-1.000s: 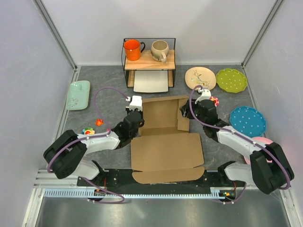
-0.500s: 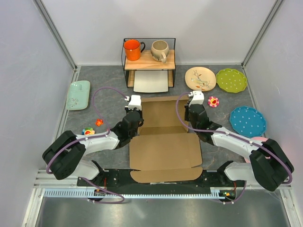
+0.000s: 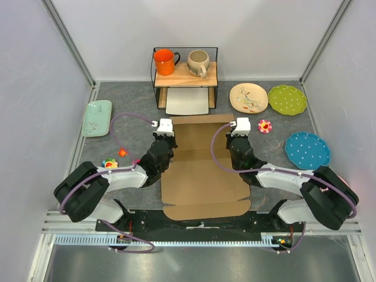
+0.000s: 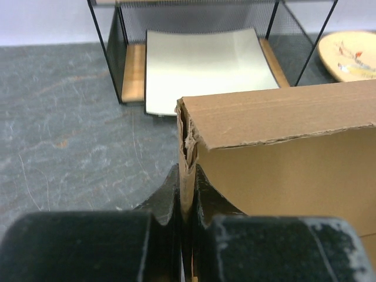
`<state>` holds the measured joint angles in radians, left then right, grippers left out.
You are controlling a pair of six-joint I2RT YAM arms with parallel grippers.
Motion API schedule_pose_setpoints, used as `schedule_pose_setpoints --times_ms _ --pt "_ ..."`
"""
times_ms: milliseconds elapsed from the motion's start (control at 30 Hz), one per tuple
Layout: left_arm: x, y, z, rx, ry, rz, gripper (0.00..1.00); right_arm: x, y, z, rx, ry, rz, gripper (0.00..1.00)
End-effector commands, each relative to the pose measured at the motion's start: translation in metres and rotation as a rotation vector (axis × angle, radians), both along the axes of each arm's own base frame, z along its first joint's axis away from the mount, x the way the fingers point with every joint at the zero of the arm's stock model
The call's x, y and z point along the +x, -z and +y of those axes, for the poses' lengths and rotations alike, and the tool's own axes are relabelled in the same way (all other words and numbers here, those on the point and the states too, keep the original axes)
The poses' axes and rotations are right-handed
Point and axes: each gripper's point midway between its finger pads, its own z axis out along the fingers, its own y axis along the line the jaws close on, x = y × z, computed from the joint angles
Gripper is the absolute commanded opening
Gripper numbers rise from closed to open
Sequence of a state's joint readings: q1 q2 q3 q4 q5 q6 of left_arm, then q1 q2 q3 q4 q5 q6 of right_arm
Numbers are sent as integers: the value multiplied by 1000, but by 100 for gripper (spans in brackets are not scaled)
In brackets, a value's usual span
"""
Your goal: Fold the paper box
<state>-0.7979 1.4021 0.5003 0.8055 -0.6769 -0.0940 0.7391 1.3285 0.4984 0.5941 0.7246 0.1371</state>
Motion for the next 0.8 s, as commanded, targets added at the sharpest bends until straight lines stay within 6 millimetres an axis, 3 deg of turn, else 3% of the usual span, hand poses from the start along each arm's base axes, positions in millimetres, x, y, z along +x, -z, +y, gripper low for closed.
schedule_pose_setpoints --times_ms 0,67,100,200,267,333,367,400,467,533,700,733,767 --pt "7 -65 -15 -78 43 -255 4 12 -40 5 48 22 -182 0" --pt "12 -74 -19 -74 53 -276 8 17 -49 8 72 25 -230 0" --pt "16 -67 -24 -57 58 -258 8 19 -51 8 46 25 -243 0" --pt "29 -65 -15 -71 -52 -239 2 25 -45 13 64 31 -259 0" --pt "31 -49 -11 -59 -75 -222 2 26 -32 15 77 31 -240 0" --pt "27 -45 -7 -98 -73 -253 2 22 -15 13 113 37 -212 0" --pt "20 -29 -3 -85 -55 -237 2 20 -9 11 122 42 -204 0" --pt "16 -35 -6 -124 -21 -279 2 15 0 6 129 50 -186 0" --pt "10 -10 -3 -104 -9 -252 2 10 7 0 135 64 -174 0" --pt "7 -1 -2 -109 -7 -237 2 1 16 -4 139 57 -151 2" --pt "2 4 4 -106 -15 -233 2 -11 18 -12 156 50 -127 13" --pt "2 4 5 -99 -23 -232 2 -12 21 -13 141 47 -106 17" --pt "3 5 10 -93 -49 -229 2 -13 18 -11 151 35 -102 27"
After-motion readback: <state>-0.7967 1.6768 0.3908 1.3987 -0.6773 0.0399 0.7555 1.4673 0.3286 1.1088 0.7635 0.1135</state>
